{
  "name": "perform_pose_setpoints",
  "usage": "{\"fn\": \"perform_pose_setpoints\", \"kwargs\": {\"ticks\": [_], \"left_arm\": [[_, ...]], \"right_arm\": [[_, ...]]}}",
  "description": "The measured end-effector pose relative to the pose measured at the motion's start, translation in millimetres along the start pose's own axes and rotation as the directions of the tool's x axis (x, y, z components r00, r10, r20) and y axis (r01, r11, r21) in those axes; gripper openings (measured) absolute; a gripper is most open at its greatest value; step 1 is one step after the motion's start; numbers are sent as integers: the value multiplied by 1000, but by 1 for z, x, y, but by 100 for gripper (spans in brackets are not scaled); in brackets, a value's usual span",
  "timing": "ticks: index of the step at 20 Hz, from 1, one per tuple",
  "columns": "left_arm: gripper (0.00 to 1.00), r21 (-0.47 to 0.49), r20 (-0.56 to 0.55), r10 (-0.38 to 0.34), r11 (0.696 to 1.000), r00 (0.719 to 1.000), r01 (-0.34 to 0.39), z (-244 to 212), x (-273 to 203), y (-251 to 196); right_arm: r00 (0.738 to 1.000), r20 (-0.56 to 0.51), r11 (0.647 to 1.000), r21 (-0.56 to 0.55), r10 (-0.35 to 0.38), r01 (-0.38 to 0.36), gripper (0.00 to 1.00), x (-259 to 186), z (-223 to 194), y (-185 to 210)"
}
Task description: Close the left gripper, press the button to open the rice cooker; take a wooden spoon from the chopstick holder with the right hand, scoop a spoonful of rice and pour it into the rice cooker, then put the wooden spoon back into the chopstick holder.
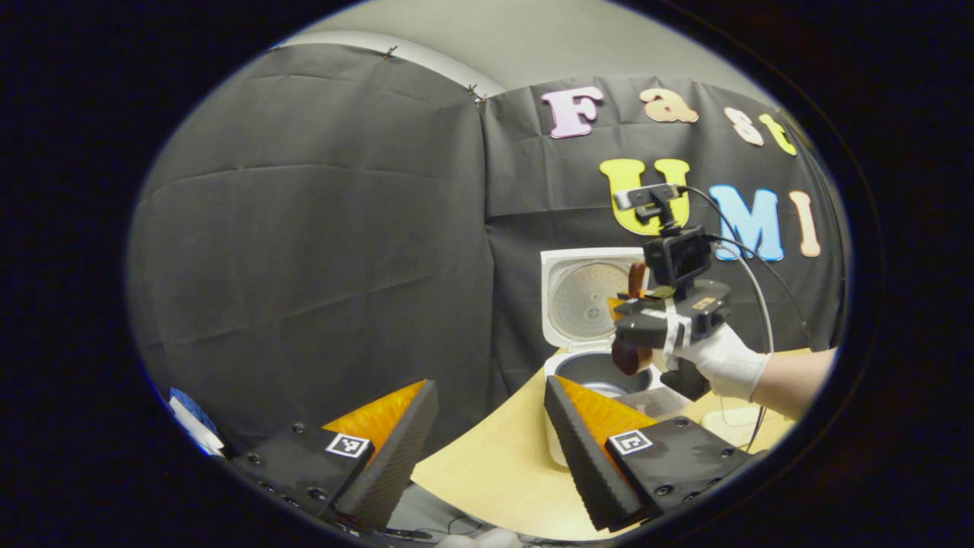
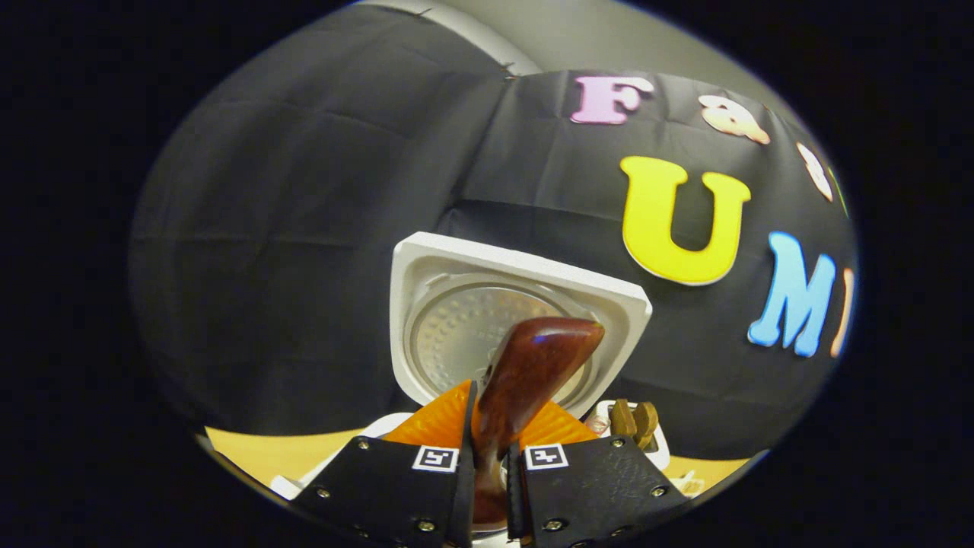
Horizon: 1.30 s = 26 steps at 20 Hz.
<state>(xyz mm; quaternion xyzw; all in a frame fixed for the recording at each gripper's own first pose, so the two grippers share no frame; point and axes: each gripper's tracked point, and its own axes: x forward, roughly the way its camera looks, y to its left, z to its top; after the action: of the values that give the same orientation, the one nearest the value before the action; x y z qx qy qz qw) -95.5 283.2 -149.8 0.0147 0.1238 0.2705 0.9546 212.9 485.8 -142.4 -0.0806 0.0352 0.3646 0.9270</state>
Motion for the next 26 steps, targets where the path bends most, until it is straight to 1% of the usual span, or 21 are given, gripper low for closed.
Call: {"fn": "perform_pose_setpoints", "kwargs": {"ticks": [2,3,4,5,7,9,11,12,13,15,19,21,23,24,25,26], "left_arm": [[98,0,9,-7,1000,1000,7,6,0,-3],[96,0,13,-13,1000,1000,13,10,1,-4],[96,4,18,-19,1000,1000,19,12,1,-8],[96,9,21,-28,1000,999,28,16,0,-13],[100,19,28,-51,999,998,51,20,-2,-23],[96,36,38,-80,996,996,79,25,-5,-36],[98,47,52,-113,993,992,110,33,-6,-51],[97,47,57,-134,990,989,132,35,-6,-59],[96,41,58,-152,988,987,150,37,-8,-69],[97,29,63,-194,981,979,193,42,-9,-91],[100,26,58,-281,960,958,280,42,-13,-139],[100,31,41,-312,950,949,311,38,-13,-163],[96,39,39,-339,941,940,337,40,-19,-184],[99,47,39,-351,936,936,349,41,-21,-194],[96,55,37,-359,933,933,357,41,-25,-204],[98,59,36,-368,929,929,366,41,-29,-213]], "right_arm": [[1000,13,989,145,-1,-1,17,-7,13,-10],[1000,19,977,212,-8,4,17,-12,22,-18],[999,15,968,249,-28,23,17,-18,27,-29],[998,36,961,274,-43,31,18,-26,36,-40],[995,59,938,342,-84,58,18,-45,50,-68],[988,74,905,416,-135,92,18,-66,58,-102],[975,78,865,481,-206,144,18,-89,60,-140],[966,77,848,499,-248,178,17,-105,57,-162],[953,77,834,508,-292,214,17,-123,56,-185],[923,62,803,518,-380,296,18,-158,41,-236],[851,6,718,540,-525,439,18,-233,-3,-323],[813,-29,670,550,-581,498,18,-270,-24,-361],[774,-63,625,550,-630,554,18,-303,-48,-397],[755,-79,603,551,-651,577,18,-321,-59,-415],[737,-90,582,553,-669,596,18,-337,-70,-429],[722,-107,563,552,-684,615,18,-351,-81,-441]]}}
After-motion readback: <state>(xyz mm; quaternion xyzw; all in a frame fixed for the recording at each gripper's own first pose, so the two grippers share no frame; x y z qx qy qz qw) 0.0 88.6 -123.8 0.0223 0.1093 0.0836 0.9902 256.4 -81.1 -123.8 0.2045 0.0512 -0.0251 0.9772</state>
